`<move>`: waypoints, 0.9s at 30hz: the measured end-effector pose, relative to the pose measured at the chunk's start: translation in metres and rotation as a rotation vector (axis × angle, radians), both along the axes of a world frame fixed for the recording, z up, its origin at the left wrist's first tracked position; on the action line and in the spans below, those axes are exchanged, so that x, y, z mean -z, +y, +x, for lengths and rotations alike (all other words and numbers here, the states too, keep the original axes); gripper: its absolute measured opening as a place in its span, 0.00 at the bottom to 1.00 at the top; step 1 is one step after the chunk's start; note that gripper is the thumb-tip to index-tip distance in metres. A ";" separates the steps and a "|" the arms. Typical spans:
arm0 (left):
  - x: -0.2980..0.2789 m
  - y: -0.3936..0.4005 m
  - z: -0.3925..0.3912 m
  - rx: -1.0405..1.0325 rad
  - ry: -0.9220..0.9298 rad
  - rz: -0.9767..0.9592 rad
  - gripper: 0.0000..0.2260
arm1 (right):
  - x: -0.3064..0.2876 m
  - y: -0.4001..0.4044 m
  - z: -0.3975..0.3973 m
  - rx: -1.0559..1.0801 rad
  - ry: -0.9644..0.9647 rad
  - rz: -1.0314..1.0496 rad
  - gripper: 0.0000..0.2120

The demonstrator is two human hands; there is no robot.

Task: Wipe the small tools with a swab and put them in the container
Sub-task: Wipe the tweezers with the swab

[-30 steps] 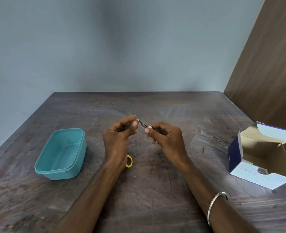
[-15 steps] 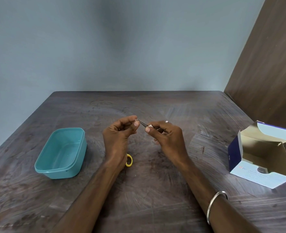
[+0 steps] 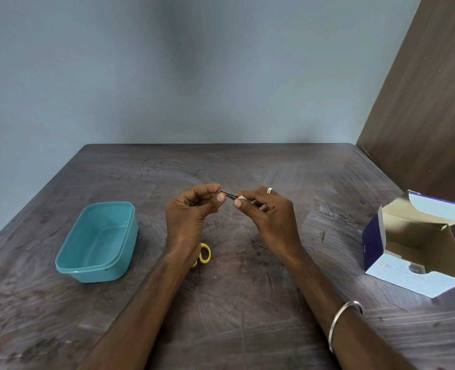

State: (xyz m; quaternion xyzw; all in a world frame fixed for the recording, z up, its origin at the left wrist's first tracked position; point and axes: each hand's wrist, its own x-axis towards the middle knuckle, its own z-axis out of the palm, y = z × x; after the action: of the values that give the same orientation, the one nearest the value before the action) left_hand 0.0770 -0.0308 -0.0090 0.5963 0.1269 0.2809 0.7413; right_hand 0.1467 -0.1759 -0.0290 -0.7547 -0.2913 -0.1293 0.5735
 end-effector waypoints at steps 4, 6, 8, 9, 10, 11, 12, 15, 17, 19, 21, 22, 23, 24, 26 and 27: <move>0.002 0.001 0.001 0.046 0.006 -0.031 0.10 | 0.000 -0.001 0.000 -0.011 0.002 0.023 0.04; 0.001 0.002 0.001 0.063 0.012 -0.056 0.09 | 0.000 -0.001 0.000 -0.013 0.006 0.031 0.04; 0.002 0.003 0.001 0.076 0.017 -0.071 0.09 | -0.001 0.000 0.000 -0.013 0.005 0.038 0.04; 0.001 0.003 0.000 0.082 0.020 -0.071 0.09 | -0.001 0.000 0.000 -0.012 0.001 0.038 0.04; 0.001 0.003 0.000 0.085 0.023 -0.067 0.09 | -0.001 0.000 0.000 -0.011 -0.004 0.038 0.04; 0.001 0.003 0.000 0.087 0.027 -0.060 0.09 | -0.001 0.000 0.000 -0.012 -0.008 0.037 0.04; 0.001 0.003 0.000 0.088 0.033 -0.050 0.09 | 0.000 0.000 0.000 -0.010 -0.012 0.036 0.04; 0.001 0.002 0.000 0.089 0.036 -0.022 0.08 | 0.000 0.000 0.000 -0.003 -0.018 0.033 0.04; 0.000 0.002 0.000 0.073 0.027 -0.007 0.09 | 0.000 0.000 0.001 -0.004 -0.018 0.038 0.04; 0.000 0.001 -0.001 0.053 0.023 0.024 0.07 | 0.000 0.000 0.000 -0.002 -0.022 0.041 0.04; 0.000 0.000 -0.001 0.039 0.020 0.067 0.05 | 0.000 -0.001 0.000 0.002 -0.035 0.042 0.04; 0.000 0.000 -0.002 0.034 0.017 0.082 0.05 | 0.000 -0.001 0.000 0.006 -0.042 0.042 0.04; -0.001 -0.001 -0.002 0.030 0.015 0.093 0.05 | 0.000 -0.001 0.000 0.009 -0.047 0.043 0.04; -0.001 -0.001 -0.002 0.026 0.014 0.104 0.05 | 0.000 -0.001 0.000 0.010 -0.049 0.044 0.04; -0.001 -0.001 -0.003 0.020 0.016 0.133 0.04 | 0.000 0.000 0.000 0.013 -0.058 0.041 0.05; -0.001 -0.001 -0.003 0.020 0.015 0.150 0.04 | 0.000 0.000 0.000 0.014 -0.060 0.038 0.05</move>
State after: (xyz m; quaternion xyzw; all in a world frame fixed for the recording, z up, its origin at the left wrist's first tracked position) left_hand 0.0738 -0.0321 -0.0081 0.6534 0.1051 0.2777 0.6964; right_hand 0.1464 -0.1762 -0.0293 -0.7414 -0.3005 -0.1616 0.5778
